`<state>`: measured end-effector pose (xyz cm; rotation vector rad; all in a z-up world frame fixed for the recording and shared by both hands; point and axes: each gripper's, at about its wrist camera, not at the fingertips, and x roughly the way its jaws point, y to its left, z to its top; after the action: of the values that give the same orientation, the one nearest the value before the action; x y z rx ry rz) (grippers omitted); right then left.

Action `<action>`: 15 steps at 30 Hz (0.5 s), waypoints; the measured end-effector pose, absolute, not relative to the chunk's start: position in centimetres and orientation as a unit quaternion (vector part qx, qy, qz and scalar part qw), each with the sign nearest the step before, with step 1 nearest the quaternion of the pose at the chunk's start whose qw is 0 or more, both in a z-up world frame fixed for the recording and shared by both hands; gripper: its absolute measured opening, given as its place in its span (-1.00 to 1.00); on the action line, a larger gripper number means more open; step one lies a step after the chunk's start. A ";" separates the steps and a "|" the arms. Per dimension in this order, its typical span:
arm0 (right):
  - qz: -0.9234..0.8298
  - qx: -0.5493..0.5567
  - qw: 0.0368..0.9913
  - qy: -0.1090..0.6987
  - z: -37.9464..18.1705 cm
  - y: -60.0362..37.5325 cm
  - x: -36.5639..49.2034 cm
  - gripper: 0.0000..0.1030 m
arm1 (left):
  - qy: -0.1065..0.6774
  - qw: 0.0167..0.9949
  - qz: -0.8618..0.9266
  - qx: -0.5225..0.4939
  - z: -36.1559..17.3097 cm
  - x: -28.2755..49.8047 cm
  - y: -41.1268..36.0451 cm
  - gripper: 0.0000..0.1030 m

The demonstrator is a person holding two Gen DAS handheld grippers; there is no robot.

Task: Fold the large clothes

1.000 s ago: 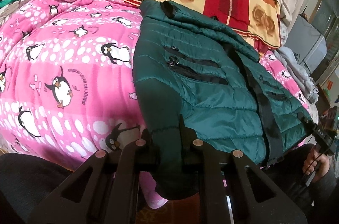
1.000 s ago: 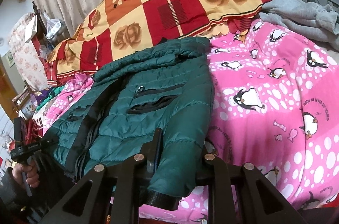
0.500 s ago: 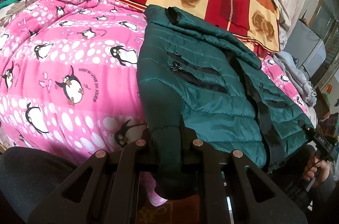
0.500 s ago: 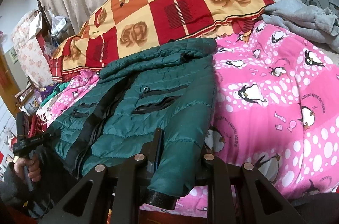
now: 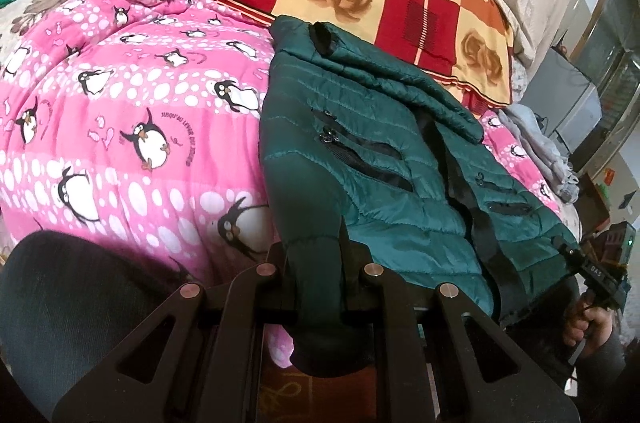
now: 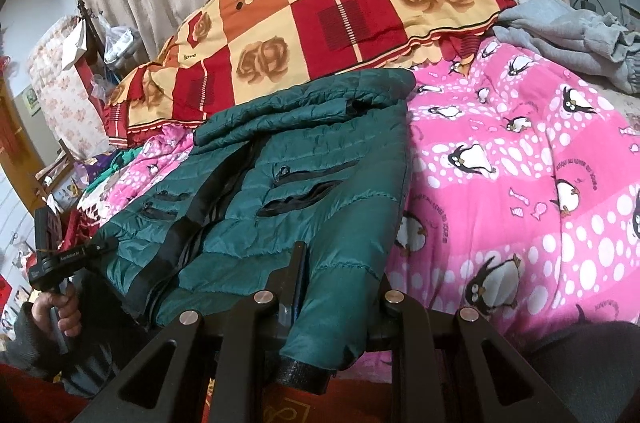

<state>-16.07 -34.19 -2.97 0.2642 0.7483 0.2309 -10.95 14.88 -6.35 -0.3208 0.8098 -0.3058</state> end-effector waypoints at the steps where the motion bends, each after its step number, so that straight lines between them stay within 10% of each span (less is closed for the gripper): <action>1: 0.114 0.128 0.916 0.362 -2.8 -34.2 -16.4 -0.64 | 0.391 0.895 -0.149 -0.155 -6.3 -11.2 14.9 -0.79; 15: 0.123 0.115 0.917 0.361 -1.4 -34.0 -19.0 -0.64 | 0.393 0.896 -0.153 -0.135 -5.5 -13.4 15.2 -0.79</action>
<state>-19.04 -34.01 -1.35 0.2356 0.7425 0.2523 -13.43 15.22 -5.48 -0.2807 0.8147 -0.3176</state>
